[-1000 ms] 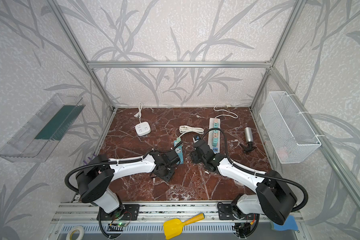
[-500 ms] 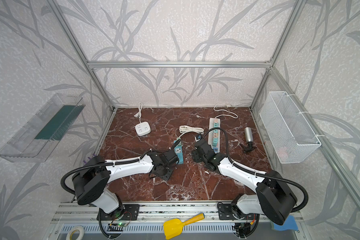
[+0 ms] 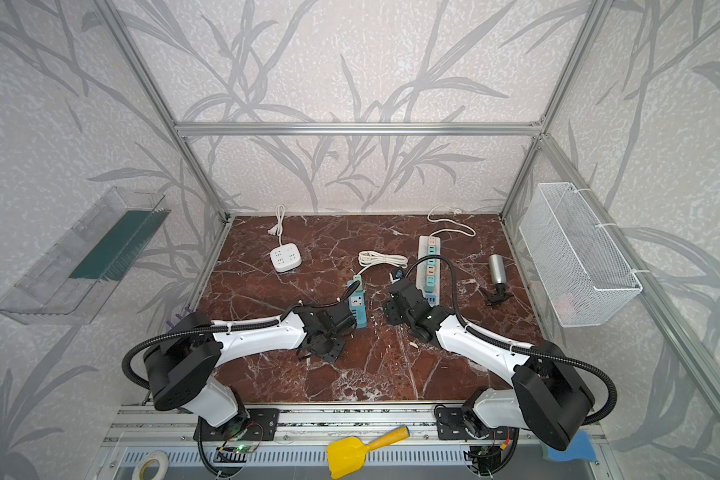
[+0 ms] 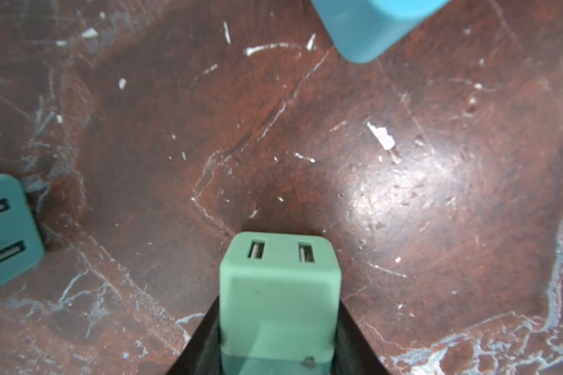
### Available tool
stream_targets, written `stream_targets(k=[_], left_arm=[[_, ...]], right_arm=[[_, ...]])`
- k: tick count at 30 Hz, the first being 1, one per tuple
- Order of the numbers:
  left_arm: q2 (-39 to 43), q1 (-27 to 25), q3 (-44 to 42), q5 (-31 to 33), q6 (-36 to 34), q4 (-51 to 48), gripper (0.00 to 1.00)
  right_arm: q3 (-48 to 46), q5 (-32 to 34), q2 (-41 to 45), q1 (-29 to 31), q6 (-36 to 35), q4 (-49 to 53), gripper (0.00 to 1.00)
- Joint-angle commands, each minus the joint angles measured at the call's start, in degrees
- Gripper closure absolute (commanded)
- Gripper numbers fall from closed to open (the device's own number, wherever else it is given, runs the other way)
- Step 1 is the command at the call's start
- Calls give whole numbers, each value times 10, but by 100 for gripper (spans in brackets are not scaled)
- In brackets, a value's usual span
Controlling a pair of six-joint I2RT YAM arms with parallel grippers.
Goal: Insert the plug
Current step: 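Carry the green adapter with the left gripper while the right gripper reaches for it, then grasp the green adapter with the right gripper while the left gripper opens and withdraws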
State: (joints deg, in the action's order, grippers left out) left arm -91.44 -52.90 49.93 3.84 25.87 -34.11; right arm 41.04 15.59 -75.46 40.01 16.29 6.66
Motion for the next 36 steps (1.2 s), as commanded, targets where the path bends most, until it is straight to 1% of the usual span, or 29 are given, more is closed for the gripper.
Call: stream_targets(k=[1, 2, 4, 5, 8, 10, 12, 15, 18, 19, 23, 26, 30, 34, 36], left_arm=[[62, -9, -25, 36, -12, 61, 64], [83, -15, -38, 49, -12, 88, 64], [138, -24, -79, 42, -39, 189, 64], [159, -29, -97, 54, -43, 232, 64], [211, -39, -161, 94, -76, 388, 67], [228, -46, -201, 120, -119, 495, 68], [226, -47, -230, 131, -164, 591, 73], [203, -50, -267, 110, -236, 736, 75], [170, -53, -286, 98, -293, 850, 76], [160, -53, -290, 94, -306, 874, 76], [138, -55, -290, 82, -318, 898, 76], [134, -57, -288, 80, -318, 900, 76], [133, -58, -288, 81, -323, 900, 76], [142, -58, -290, 82, -322, 897, 76], [146, -58, -289, 81, -321, 895, 76]], right_arm=[[-2, -24, 21, -2, 3, -1, 24], [1, -38, 23, -2, 2, 0, 24], [23, -71, 20, -8, 6, 18, 24], [41, -84, 16, -10, 7, 37, 25], [111, -130, 5, -11, 3, 119, 32], [155, -164, 6, -11, -2, 168, 35], [188, -197, 9, -11, -6, 206, 38], [232, -238, 9, -10, -11, 254, 44], [260, -285, 6, -11, -17, 280, 58], [267, -298, 3, -10, -17, 285, 61], [283, -345, -13, -10, -16, 294, 60], [287, -363, -25, -10, -13, 295, 51], [282, -396, -33, -3, -9, 283, 47], [282, -395, -51, 7, -6, 276, 47], [281, -400, -61, 8, -1, 266, 51]])
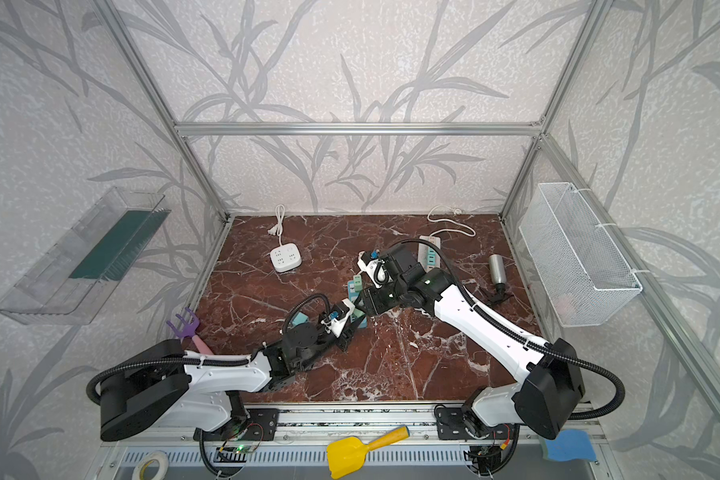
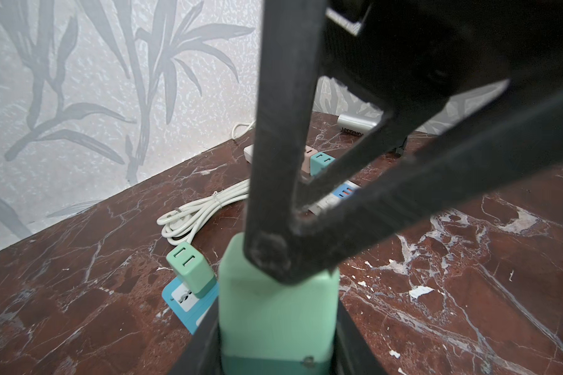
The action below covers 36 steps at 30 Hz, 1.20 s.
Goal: Insert the plug
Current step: 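Grasp the green adapter with the right gripper while the left gripper opens and withdraws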
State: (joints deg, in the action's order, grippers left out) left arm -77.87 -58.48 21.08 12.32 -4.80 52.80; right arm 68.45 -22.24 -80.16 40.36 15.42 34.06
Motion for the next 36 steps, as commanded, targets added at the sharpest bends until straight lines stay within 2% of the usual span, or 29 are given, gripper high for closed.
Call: stream_targets(k=[1, 6, 8, 9, 10, 13, 15, 18, 20, 21, 24, 25, 28, 36], left_arm=[[11, -2, -1, -4, -14, 26, 76], [14, -3, -2, -3, -13, 26, 76], [15, -3, -2, -3, -12, 26, 75], [15, -3, -2, 0, -11, 26, 71], [16, -3, -3, 7, -7, 26, 61], [23, -4, -7, 32, 13, 22, 39], [37, -4, -16, 67, 46, 24, 30], [92, -3, -41, 164, 125, 20, 26], [142, -2, -43, 248, 175, -37, 26], [172, -2, -33, 299, 208, -103, 26], [242, 14, 22, 417, 351, -379, 24], [257, 25, 35, 437, 403, -456, 23], [295, 50, 37, 424, 478, -544, 22], [367, 79, 0, 384, 482, -542, 22]], right_arm=[[9, -25, -19, 4, 8, -8, 53], [15, -27, -31, 6, 8, -8, 60], [14, -25, -30, 6, 9, -9, 68], [15, -25, -29, 6, 11, -10, 74], [15, -25, -27, 6, 11, -10, 80], [15, -10, -18, 6, 18, -16, 88], [14, 17, -12, 6, 24, -21, 90], [12, 83, -8, 7, 28, -27, 98], [11, 141, -14, 15, 27, -26, 100], [9, 172, -18, 21, 29, -31, 100], [-2, 237, -46, 36, 38, -59, 100], [-3, 253, -57, 36, 46, -65, 100], [-8, 263, -90, 37, 78, -101, 100], [29, 303, -173, 45, 140, -126, 100]])
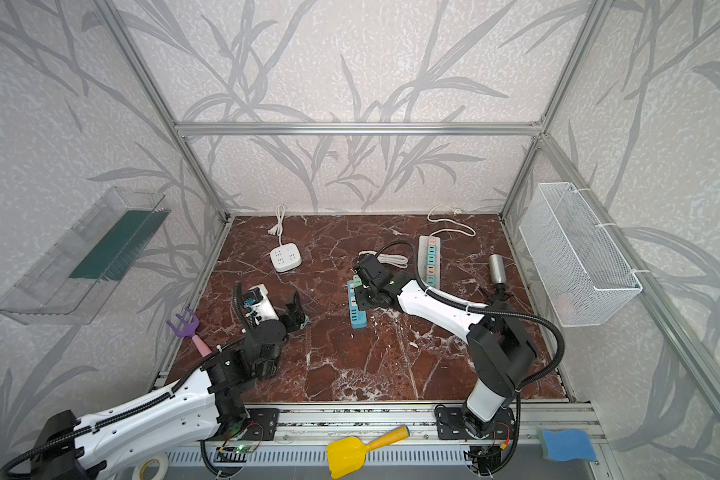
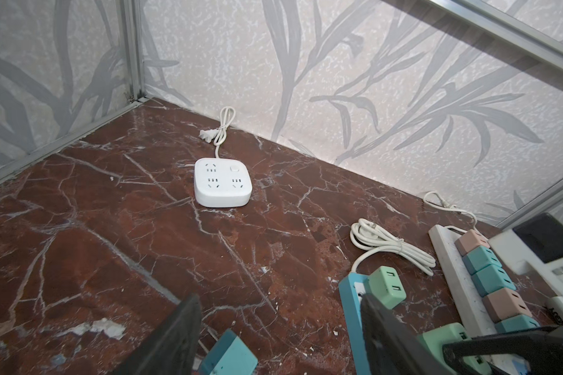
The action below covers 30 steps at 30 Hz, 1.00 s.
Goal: Insert the plug
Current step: 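Grasp the green adapter with the right gripper while the left gripper opens and withdraws, then carry the green adapter with the right gripper over the teal strip's second socket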
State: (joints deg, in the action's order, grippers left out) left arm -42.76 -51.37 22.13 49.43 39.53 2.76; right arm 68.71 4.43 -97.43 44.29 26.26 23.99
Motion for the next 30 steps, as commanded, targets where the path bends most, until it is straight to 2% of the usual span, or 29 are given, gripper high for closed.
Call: stream_targets(k=[1, 14, 21, 30], left_arm=[[22, 12, -13, 6, 39, -40, 22], [46, 35, -25, -31, 42, -29, 22], [75, 36, -25, -46, 55, -40, 22], [88, 36, -34, -44, 64, -43, 21]], right_arm=[[27, 42, -17, 5, 39, -28, 100], [60, 70, -64, 19, 71, -22, 100], [57, 110, -75, 21, 95, -17, 100], [62, 93, -79, 28, 117, 5, 100]])
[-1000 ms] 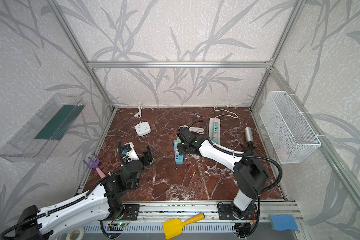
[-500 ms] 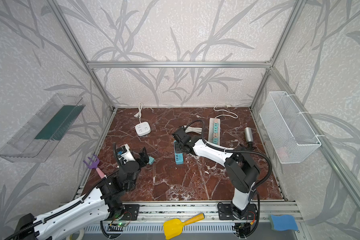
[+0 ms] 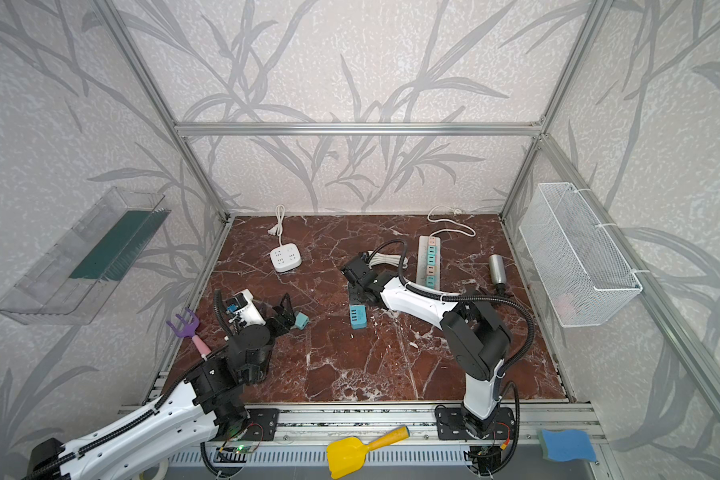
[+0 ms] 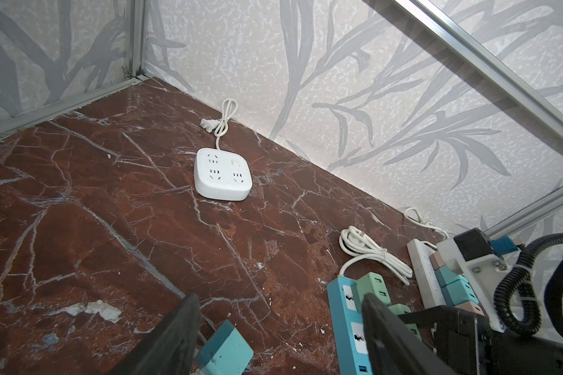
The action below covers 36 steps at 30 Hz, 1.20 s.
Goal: Insert the plug
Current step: 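Carry the green adapter with the right gripper over the teal strip's second socket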
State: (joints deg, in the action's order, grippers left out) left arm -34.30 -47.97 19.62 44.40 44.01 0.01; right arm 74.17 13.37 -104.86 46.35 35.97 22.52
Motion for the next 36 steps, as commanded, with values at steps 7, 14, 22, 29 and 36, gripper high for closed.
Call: stream_targets(k=[7, 14, 22, 29, 36], left_arm=[[5, 2, -5, 2, 23, -17, 20], [12, 2, -1, 2, 21, -21, 20], [13, 2, -4, 2, 22, -21, 20], [14, 2, -4, 6, 21, -23, 19], [14, 2, -4, 9, 13, -25, 19]], right_arm=[[11, 3, 0, 16, 33, 33, 100], [14, 17, -11, 16, 38, 39, 100], [35, 50, -47, 30, 33, 67, 100], [17, 59, -87, 33, 48, 65, 100], [13, 60, -129, 34, 55, 72, 100]])
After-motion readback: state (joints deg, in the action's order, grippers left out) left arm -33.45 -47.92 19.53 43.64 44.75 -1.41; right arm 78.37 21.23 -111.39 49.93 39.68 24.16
